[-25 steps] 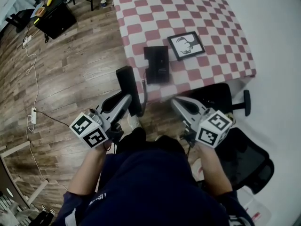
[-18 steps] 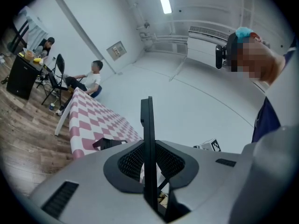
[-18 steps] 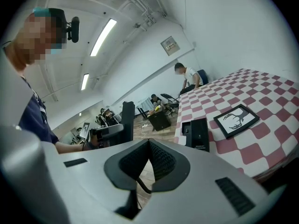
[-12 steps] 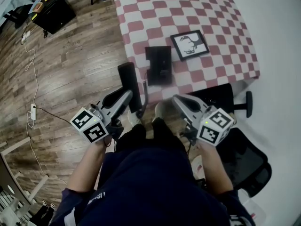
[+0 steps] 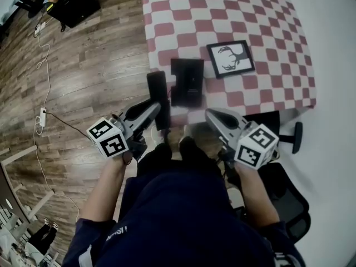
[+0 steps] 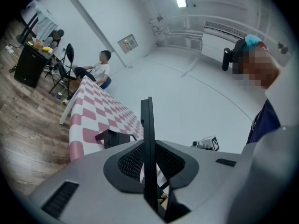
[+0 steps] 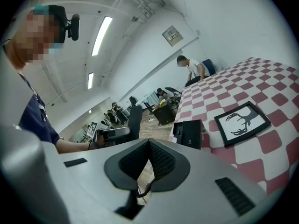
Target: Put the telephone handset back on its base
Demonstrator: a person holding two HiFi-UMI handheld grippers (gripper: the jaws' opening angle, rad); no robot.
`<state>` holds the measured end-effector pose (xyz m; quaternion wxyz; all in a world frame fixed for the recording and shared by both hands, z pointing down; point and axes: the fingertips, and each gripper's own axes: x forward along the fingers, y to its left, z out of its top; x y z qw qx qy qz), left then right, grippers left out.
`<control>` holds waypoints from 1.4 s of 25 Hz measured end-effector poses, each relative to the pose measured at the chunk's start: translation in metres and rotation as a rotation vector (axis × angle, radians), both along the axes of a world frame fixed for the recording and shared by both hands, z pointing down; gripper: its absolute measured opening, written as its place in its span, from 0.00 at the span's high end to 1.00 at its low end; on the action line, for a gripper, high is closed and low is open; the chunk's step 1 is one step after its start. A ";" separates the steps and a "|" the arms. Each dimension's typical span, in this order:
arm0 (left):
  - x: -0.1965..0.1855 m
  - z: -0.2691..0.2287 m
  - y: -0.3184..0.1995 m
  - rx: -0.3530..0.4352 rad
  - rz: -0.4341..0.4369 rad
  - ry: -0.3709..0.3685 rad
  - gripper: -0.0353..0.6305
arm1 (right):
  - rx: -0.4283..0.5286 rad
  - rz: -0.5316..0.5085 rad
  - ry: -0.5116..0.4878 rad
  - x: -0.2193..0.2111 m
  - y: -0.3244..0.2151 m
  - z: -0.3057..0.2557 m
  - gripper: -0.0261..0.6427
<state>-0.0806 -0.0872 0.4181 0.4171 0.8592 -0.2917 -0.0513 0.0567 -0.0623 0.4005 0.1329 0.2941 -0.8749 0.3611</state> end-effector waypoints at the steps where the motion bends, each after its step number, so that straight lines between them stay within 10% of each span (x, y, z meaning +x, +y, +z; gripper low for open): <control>1: 0.003 0.003 -0.003 -0.003 -0.001 -0.002 0.81 | -0.004 -0.006 0.000 0.005 -0.004 0.002 0.94; 35: 0.055 0.125 -0.059 -0.155 0.110 -0.019 0.81 | -0.141 -0.004 0.044 0.066 -0.038 0.056 0.94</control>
